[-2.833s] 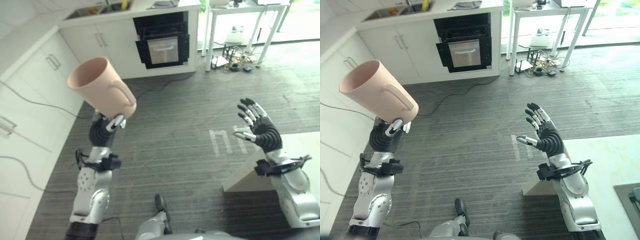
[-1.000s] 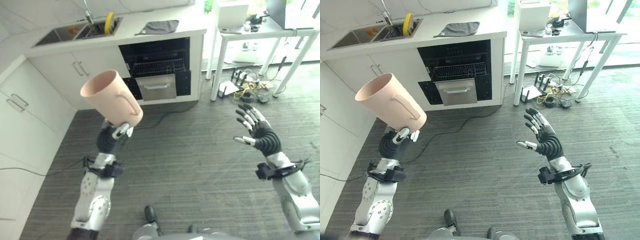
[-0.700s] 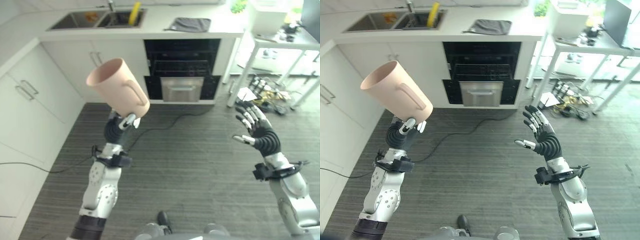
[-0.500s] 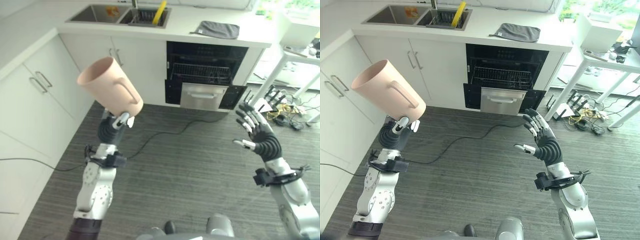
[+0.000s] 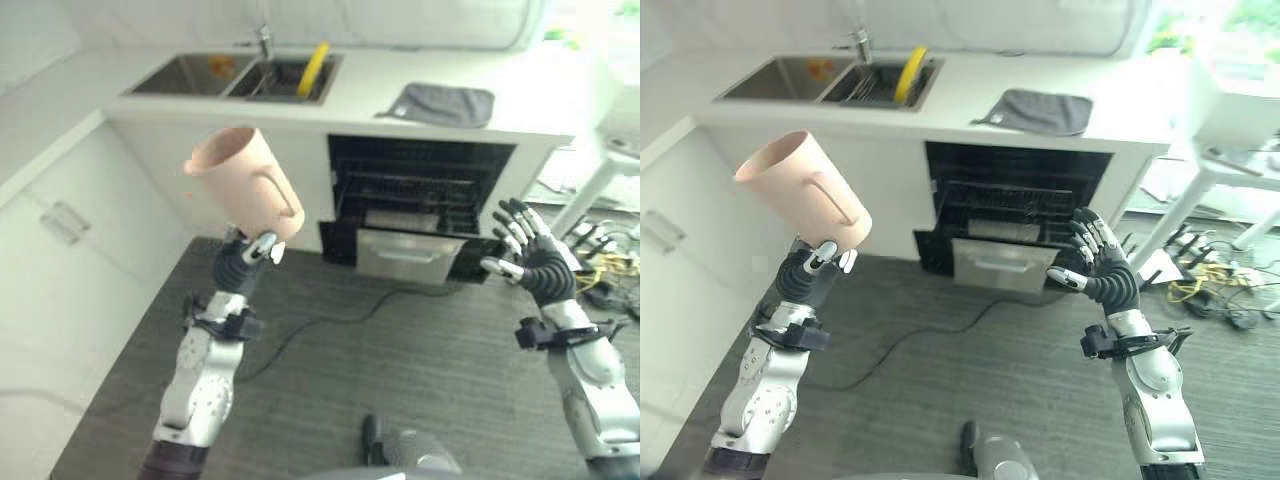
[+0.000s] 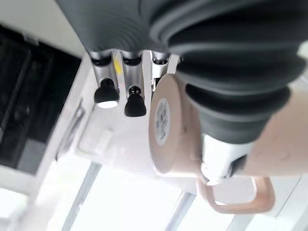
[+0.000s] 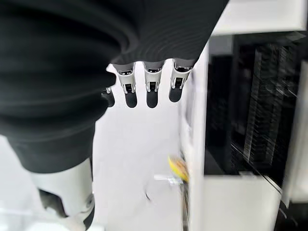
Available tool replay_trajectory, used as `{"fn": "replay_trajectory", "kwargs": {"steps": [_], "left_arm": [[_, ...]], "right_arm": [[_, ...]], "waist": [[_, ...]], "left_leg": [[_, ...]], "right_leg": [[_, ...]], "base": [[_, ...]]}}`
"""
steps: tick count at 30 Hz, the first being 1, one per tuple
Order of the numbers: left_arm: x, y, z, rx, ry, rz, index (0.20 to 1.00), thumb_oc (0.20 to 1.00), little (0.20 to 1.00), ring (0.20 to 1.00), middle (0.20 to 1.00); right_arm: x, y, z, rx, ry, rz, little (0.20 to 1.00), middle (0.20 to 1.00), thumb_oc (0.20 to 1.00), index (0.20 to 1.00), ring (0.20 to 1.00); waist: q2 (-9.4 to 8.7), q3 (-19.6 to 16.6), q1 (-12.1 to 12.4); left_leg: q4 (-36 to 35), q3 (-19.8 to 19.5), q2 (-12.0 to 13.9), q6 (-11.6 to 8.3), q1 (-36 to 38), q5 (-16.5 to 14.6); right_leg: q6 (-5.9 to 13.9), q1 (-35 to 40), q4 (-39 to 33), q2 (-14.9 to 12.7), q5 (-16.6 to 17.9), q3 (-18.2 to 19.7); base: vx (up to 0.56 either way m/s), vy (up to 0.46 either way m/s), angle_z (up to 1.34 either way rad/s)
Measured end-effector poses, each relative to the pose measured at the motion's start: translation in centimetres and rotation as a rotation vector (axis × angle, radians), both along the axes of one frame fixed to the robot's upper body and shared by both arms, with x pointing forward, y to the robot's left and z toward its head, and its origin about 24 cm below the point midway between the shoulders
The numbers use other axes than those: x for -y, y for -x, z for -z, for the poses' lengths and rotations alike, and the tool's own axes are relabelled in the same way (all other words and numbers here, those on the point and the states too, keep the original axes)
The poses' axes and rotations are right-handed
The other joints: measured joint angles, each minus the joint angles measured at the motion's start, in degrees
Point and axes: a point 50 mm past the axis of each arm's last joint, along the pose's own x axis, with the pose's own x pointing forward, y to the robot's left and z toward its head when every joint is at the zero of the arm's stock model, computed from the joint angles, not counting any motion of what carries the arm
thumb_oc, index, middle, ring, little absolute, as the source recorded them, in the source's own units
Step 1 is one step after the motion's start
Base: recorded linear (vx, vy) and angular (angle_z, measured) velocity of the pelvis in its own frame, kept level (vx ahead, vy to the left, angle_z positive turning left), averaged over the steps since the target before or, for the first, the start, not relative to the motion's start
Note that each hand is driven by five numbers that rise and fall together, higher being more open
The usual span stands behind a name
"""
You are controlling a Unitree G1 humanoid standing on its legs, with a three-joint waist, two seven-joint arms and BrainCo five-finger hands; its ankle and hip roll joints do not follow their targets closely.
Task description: Place the dishes in the dishwasher.
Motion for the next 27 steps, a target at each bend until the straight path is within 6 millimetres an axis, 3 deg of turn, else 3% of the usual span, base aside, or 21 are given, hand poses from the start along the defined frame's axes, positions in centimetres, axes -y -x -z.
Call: {"fn": "replay_trajectory", "kwargs": {"steps": [2, 3, 4, 5, 6, 7, 9, 10, 11, 13, 15, 16, 17, 19, 20, 22, 23, 24, 25, 26, 27], "left_arm": [[-1.1, 0.5, 0.5, -0.031, -0.056, -0.014, 0.2, 0.2, 0.2, 0.2, 0.2], [-1.4, 1.0, 1.0, -0.057, -0.063, -0.023, 0.2, 0.2, 0.2, 0.2, 0.2], [-1.3, 0.9, 1.5, -0.07, -0.03, -0.035, 0.2, 0.2, 0.2, 0.2, 0.2], [-0.8, 0.7, 1.3, -0.052, 0.022, -0.044, 0.2, 0.2, 0.2, 0.2, 0.2], [-0.3, 0.2, 0.8, -0.017, 0.04, -0.029, 0.2, 0.2, 0.2, 0.2, 0.2], [0.2, 0.4, 1.4, -0.048, 0.008, 0.004, 0.2, 0.2, 0.2, 0.2, 0.2], [-0.2, 1.0, 1.2, -0.032, -0.025, 0.008, 0.2, 0.2, 0.2, 0.2, 0.2], [-0.4, 1.0, 1.3, -0.037, -0.031, 0.001, 0.2, 0.2, 0.2, 0.2, 0.2], [-0.5, 1.0, 1.5, -0.047, -0.031, -0.011, 0.2, 0.2, 0.2, 0.2, 0.2], [-0.8, 1.0, 1.3, -0.037, -0.037, -0.03, 0.2, 0.2, 0.2, 0.2, 0.2], [-0.7, 1.0, 1.3, -0.038, -0.035, -0.031, 0.2, 0.2, 0.2, 0.2, 0.2], [-0.3, 1.0, 1.4, -0.044, -0.031, -0.018, 0.2, 0.2, 0.2, 0.2, 0.2], [0.1, 0.6, 0.9, -0.016, -0.014, -0.012, 0.2, 0.2, 0.2, 0.2, 0.2], [0.8, -0.3, 0.1, 0.024, -0.009, 0.007, 0.2, 0.2, 0.2, 0.2, 0.2], [1.0, -0.7, -0.1, 0.031, -0.008, 0.013, 0.2, 0.2, 0.2, 0.2, 0.2], [0.8, -0.7, -0.2, 0.036, -0.032, 0.0, 0.2, 0.2, 0.2, 0.2, 0.2], [0.7, -0.5, 0.1, 0.023, -0.037, -0.011, 0.2, 0.2, 0.2, 0.2, 0.2], [0.8, -0.5, 0.1, 0.03, -0.023, -0.016, 0.2, 0.2, 0.2, 0.2, 0.2], [0.6, -0.6, -0.1, 0.037, -0.016, -0.026, 0.2, 0.2, 0.2, 0.2, 0.2], [0.6, -0.6, -0.1, 0.042, -0.019, -0.028, 0.2, 0.2, 0.2, 0.2, 0.2], [0.7, -0.5, 0.0, 0.037, -0.023, -0.018, 0.2, 0.2, 0.2, 0.2, 0.2]], "right_arm": [[0.2, 0.5, 0.6, -0.03, 0.002, 0.004, 1.0, 1.0, 1.0, 1.0, 1.0], [0.5, 1.2, 1.6, -0.07, -0.006, 0.011, 1.0, 1.0, 1.0, 1.0, 1.0], [0.4, 1.4, 1.8, -0.077, -0.011, 0.009, 1.0, 1.0, 1.0, 1.0, 1.0], [0.6, 1.6, 0.7, -0.048, 0.035, -0.009, 1.0, 1.0, 1.0, 1.0, 1.0], [0.8, 1.8, -0.1, -0.017, 0.057, -0.009, 1.0, 1.0, 1.0, 1.0, 1.0], [0.8, 1.8, 0.6, -0.043, 0.036, 0.0, 1.0, 1.0, 1.0, 1.0, 1.0], [-0.1, 1.4, 0.3, -0.027, 0.033, -0.037, 1.0, 1.0, 1.0, 1.0, 1.0], [-0.5, 1.1, 0.3, -0.026, 0.033, -0.056, 1.0, 1.0, 1.0, 1.0, 1.0], [-0.9, 0.8, 0.6, -0.037, 0.03, -0.073, 1.0, 1.0, 1.0, 1.0, 1.0], [-1.2, 0.6, 0.9, -0.051, 0.031, -0.09, 1.0, 1.0, 1.0, 1.0, 1.0], [-1.0, 0.7, 0.9, -0.052, 0.03, -0.083, 1.0, 1.0, 1.0, 1.0, 1.0], [-0.1, 0.9, 0.7, -0.05, 0.05, -0.056, 1.0, 1.0, 1.0, 1.0, 1.0], [0.3, 1.6, 0.0, -0.026, 0.071, -0.049, 1.0, 1.0, 1.0, 1.0, 1.0], [0.0, 1.8, -0.1, -0.004, 0.056, -0.055, 1.0, 1.0, 1.0, 1.0, 1.0], [-0.4, 1.7, 0.6, -0.028, 0.035, -0.06, 1.0, 1.0, 1.0, 1.0, 1.0], [-1.0, 1.6, 0.7, -0.029, 0.03, -0.088, 1.0, 1.0, 1.0, 1.0, 1.0], [-1.0, 1.4, 0.6, -0.025, 0.029, -0.086, 1.0, 1.0, 1.0, 1.0, 1.0], [-1.0, 1.2, 0.3, -0.009, 0.039, -0.093, 1.0, 1.0, 1.0, 1.0, 1.0], [-1.1, 0.9, -0.2, 0.011, 0.049, -0.098, 1.0, 1.0, 1.0, 1.0, 1.0], [-1.2, 0.7, -0.8, 0.04, 0.052, -0.1, 1.0, 1.0, 1.0, 1.0, 1.0], [-1.1, 0.7, -0.8, 0.043, 0.047, -0.091, 1.0, 1.0, 1.0, 1.0, 1.0]], "waist": [[-1.82, -0.1, -2.4], [-3.91, 0.0, -3.2], [-2.29, 0.8, -3.2], [1.31, 1.1, -3.3], [1.37, 1.8, -4.0], [0.87, 1.6, -3.5], [1.01, 1.6, -1.7], [1.23, 1.7, -0.6], [1.3, 1.7, 0.7], [-0.46, 1.9, 3.1], [-2.0, 1.8, 2.7], [2.84, 2.5, 1.7], [3.51, 2.6, -0.4], [3.17, 3.0, -2.0], [2.57, 2.9, -1.5], [1.71, 3.3, 0.3], [2.22, 3.6, 1.0], [2.27, 3.6, 1.3], [1.96, 3.4, 1.5], [1.1, 3.2, 1.5], [1.05, 3.2, 1.6]], "left_leg": [[3.4, -3.4, 2.9, -2.09, -6.3, 0.2], [5.4, -3.6, 2.6, -2.58, -9.6, 0.9], [4.7, -4.7, 4.0, -1.1, -11.3, 4.4], [4.5, -7.5, 9.2, 1.8, -15.3, 7.9], [4.0, -10.8, 9.6, 0.36, -18.3, 7.7], [-6.5, -11.0, 4.1, -0.12, -18.4, 6.9], [-24.6, -10.1, -7.4, 1.94, -19.7, 6.3], [-31.2, -10.1, -12.9, 3.43, -20.6, 7.1], [-34.2, -10.3, -15.2, 4.47, -20.6, 8.0], [-30.9, -5.7, -14.8, 6.89, -22.1, 9.9], [-31.9, -3.7, -16.2, 9.54, -18.7, 9.6], [-37.8, -6.0, -12.9, 18.4, -11.3, 10.1], [-39.1, -7.6, -12.7, 17.13, -10.0, 13.0], [-38.7, -8.3, -13.5, 15.16, -10.6, 13.6], [-38.7, -8.5, -13.5, 14.55, -9.9, 14.0], [-38.7, -8.5, -13.3, 14.27, -8.1, 14.2], [-38.7, -8.8, -11.2, 14.37, -5.8, 14.3], [-38.7, -11.0, -10.1, 14.33, -5.5, 14.2], [-38.7, -11.5, -10.0, 13.52, -5.5, 14.0], [-38.7, -11.0, -10.1, 10.77, -5.3, 13.0], [-38.8, -10.6, -9.1, 9.18, -4.9, 12.4]], "right_leg": [[0.0, 3.3, -2.0, 1.3, 0.0, 2.7], [2.67, 6.5, -3.3, 0.2, -1.3, 3.2], [9.23, 4.0, 4.1, 0.8, -3.3, 4.0], [3.32, -3.2, 14.9, 0.5, -8.7, 4.7], [2.35, -2.5, 13.8, -2.7, -10.3, 4.7], [3.76, 2.1, 7.3, -4.4, -7.7, 4.9], [11.59, 6.6, -2.0, -5.7, -5.5, 6.1], [10.64, 9.0, -4.5, -4.6, -4.3, 6.7], [10.43, 11.4, -6.2, -3.2, -4.1, 7.4], [10.34, 15.2, -9.0, -0.9, -4.2, 6.4], [10.42, 16.0, -6.9, -0.3, -4.2, 6.0], [13.12, 12.9, 2.8, 4.4, -6.7, 4.3], [11.68, 7.1, 12.3, -2.4, -14.2, 3.8], [13.57, 5.6, 7.4, -7.7, -14.9, 3.9], [11.5, 9.7, 1.8, -7.2, -11.9, 3.4], [12.37, 12.3, 0.1, -7.2, -10.4, 2.8], [14.3, 8.7, 10.1, -6.4, -12.0, 2.2], [13.8, 5.9, 11.1, -7.1, -14.7, 2.2], [13.25, 5.9, 3.2, -8.4, -12.0, 2.7], [12.13, 7.3, -3.0, -9.4, -3.2, 0.6], [12.04, 8.3, -4.1, -8.6, -2.8, 0.1]], "base": [[0.17, -0.308, -0.95], [0.14, -0.185, -0.89], [0.12, -0.108, -0.89], [0.11, 0.022, -0.66], [0.09, 0.117, -0.36], [0.12, 0.146, -0.25], [0.14, 0.106, -0.31], [0.14, 0.078, -0.33], [0.12, 0.102, -0.37], [0.11, 0.164, -0.58], [0.1, 0.159, -0.43], [0.07, 0.188, -0.3], [0.06, 0.188, -0.19], [0.05, 0.151, 0.18], [0.04, 0.123, 0.08], [0.05, 0.154, -0.02], [0.05, 0.168, 0.1], [0.07, 0.211, 0.13], [0.04, 0.107, 0.04], [0.04, 0.133, 0.11], [0.05, 0.138, 0.19]]}}
